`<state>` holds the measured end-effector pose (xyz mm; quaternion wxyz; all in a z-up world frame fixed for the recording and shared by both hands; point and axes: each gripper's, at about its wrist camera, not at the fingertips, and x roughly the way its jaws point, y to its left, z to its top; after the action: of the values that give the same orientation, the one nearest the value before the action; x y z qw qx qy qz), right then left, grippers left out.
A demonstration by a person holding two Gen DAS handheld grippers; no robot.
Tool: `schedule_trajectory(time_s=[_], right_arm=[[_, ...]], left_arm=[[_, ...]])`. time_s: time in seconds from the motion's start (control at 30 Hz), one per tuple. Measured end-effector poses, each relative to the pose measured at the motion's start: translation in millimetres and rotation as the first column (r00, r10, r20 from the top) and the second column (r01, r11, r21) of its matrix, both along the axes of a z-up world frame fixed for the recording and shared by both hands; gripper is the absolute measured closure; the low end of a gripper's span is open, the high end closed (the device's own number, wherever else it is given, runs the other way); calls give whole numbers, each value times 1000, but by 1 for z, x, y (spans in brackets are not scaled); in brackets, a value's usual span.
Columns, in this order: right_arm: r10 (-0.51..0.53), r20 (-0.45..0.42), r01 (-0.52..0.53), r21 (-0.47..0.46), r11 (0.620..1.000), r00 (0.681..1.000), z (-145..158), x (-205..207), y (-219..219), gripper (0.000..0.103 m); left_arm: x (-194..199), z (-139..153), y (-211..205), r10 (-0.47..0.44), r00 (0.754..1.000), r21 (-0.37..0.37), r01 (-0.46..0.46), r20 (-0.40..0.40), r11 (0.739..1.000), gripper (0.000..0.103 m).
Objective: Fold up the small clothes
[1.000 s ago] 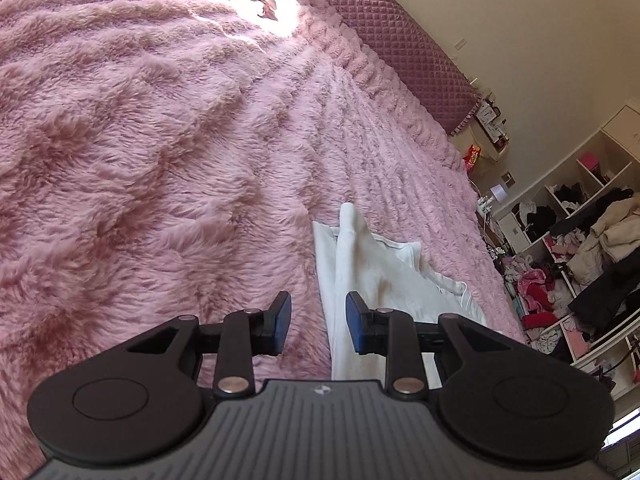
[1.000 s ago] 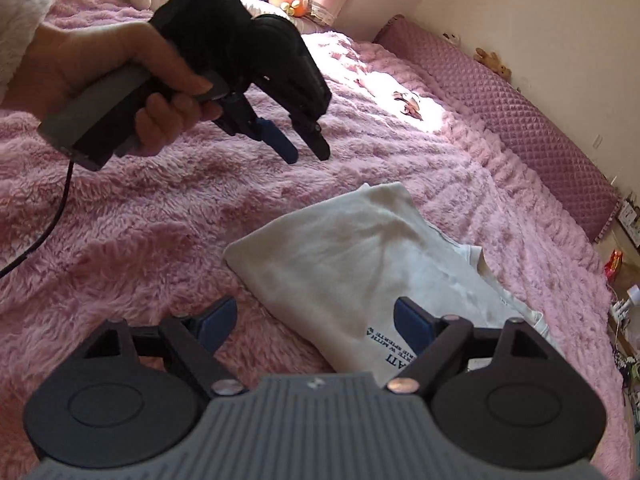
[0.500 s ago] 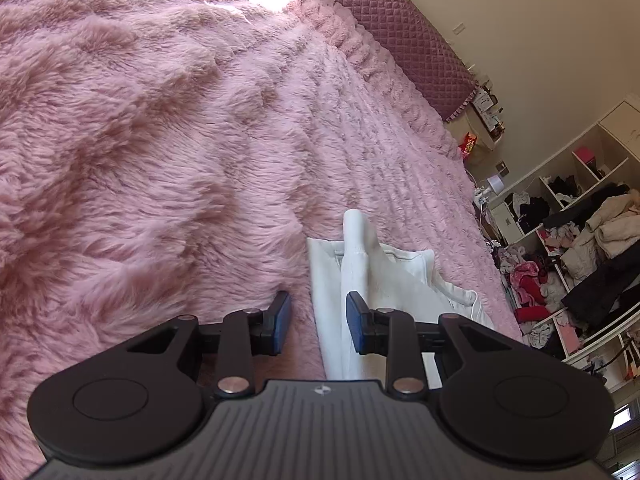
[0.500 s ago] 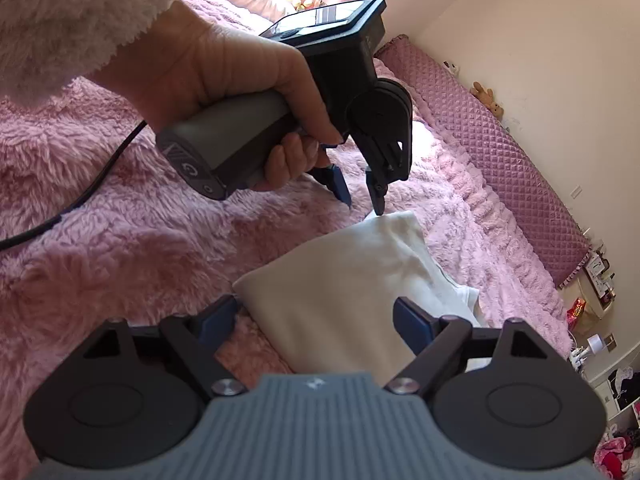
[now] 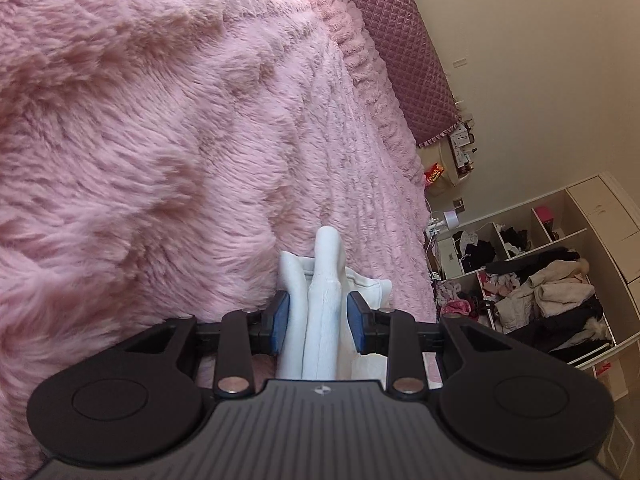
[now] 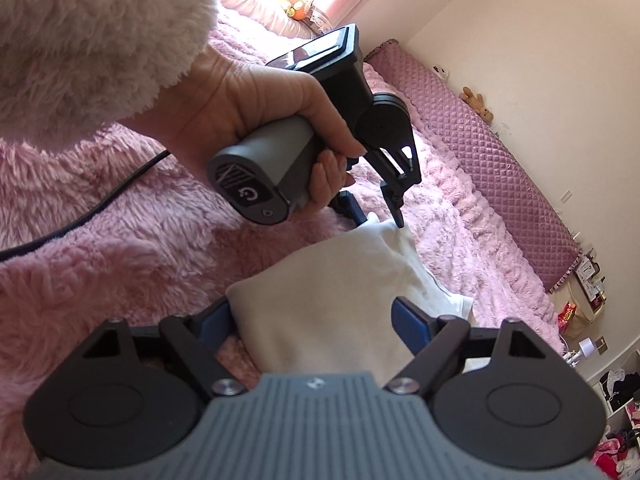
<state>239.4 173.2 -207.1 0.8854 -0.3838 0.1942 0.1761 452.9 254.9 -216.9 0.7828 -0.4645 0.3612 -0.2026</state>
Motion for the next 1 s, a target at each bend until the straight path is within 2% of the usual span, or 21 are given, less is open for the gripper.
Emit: schedule_trajectory(time_s=[0.17,0.33,0.37,0.4,0.43,0.47,0.57,0.8,1.0], right_arm=[[-4,-14,4,9,1000,1000,0,5,1,30],[-2,18,2,-17,1000,1000,-1,5,4,33],[-2,21,3,-21,1000,1000,-1,6,5,41],[-1,17,2,-20,1000,1000,-1,7,5,49],[1,-2,-1,-12,1000,1000,0,7,6,69],[-3,-23,3,6,1000,1000,1,7,6,74],[-13,-44,15,47,999,999,7,10,0,77],[-22,-64,29,110,994,998,22,16,-9,80],[-51,-69,65,219,974,996,48,13,-28,88]], left_arm=[[7,1,-7,-6,1000,12,6,-9,1000,69],[15,0,-12,-30,999,11,30,-27,999,69],[16,0,-13,-31,999,17,31,-29,999,69],[16,1,-14,-26,999,44,27,-28,999,76],[16,2,-15,-27,999,66,29,-28,997,82],[16,3,-16,-31,999,80,32,-23,996,84],[12,10,-18,-27,1000,117,26,7,993,91],[9,35,-26,-25,999,141,21,21,990,92],[10,66,-41,-34,999,143,30,22,989,93]])
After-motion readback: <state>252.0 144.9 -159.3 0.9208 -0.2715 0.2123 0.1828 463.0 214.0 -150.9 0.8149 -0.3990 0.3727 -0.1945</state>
